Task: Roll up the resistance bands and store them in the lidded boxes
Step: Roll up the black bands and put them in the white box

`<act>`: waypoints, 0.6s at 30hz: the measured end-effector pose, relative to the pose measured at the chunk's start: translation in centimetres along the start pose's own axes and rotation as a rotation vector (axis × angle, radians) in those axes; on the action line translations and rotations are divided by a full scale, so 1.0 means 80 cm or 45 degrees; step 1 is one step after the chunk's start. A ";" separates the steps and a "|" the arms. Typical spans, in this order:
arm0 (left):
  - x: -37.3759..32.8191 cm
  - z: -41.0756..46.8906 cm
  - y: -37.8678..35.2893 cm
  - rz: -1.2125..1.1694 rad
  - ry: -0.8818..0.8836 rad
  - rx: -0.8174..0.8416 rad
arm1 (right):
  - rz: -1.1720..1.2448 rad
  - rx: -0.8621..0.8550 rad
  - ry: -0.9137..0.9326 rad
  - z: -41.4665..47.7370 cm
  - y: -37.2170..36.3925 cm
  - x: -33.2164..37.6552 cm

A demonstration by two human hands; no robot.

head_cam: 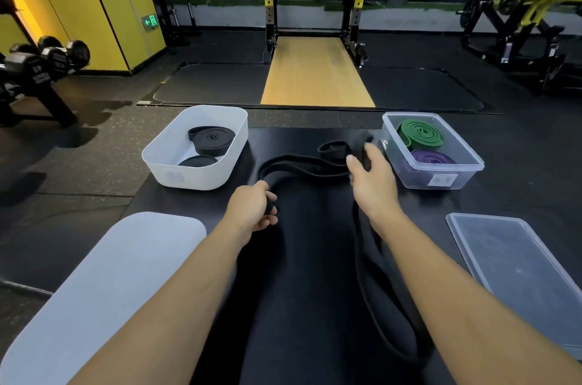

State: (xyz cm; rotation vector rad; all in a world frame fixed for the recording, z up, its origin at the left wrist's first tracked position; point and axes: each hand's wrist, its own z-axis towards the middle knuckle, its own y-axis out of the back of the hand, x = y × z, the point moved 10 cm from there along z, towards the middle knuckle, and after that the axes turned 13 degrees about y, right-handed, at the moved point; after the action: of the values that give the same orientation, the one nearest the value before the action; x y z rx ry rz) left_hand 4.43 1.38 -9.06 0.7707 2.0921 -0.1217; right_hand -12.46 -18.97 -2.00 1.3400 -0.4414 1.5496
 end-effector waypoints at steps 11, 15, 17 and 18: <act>-0.031 -0.018 -0.048 1.270 0.007 0.238 | -0.070 0.067 0.070 0.005 -0.001 0.011; -0.083 -0.010 -0.076 0.782 -0.162 0.206 | -0.047 0.052 0.257 0.003 0.010 0.044; -0.139 -0.017 -0.072 0.084 -0.443 0.177 | -0.025 0.044 0.301 -0.001 0.012 0.051; -0.156 -0.025 -0.070 -0.080 -0.555 0.203 | -0.015 0.033 0.297 -0.004 0.012 0.049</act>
State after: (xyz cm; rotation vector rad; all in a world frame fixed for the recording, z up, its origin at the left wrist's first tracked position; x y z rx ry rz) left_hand 5.08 -8.41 0.68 0.6998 1.7042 -0.4547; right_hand -13.01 -17.46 1.73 1.1611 -0.2684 1.6831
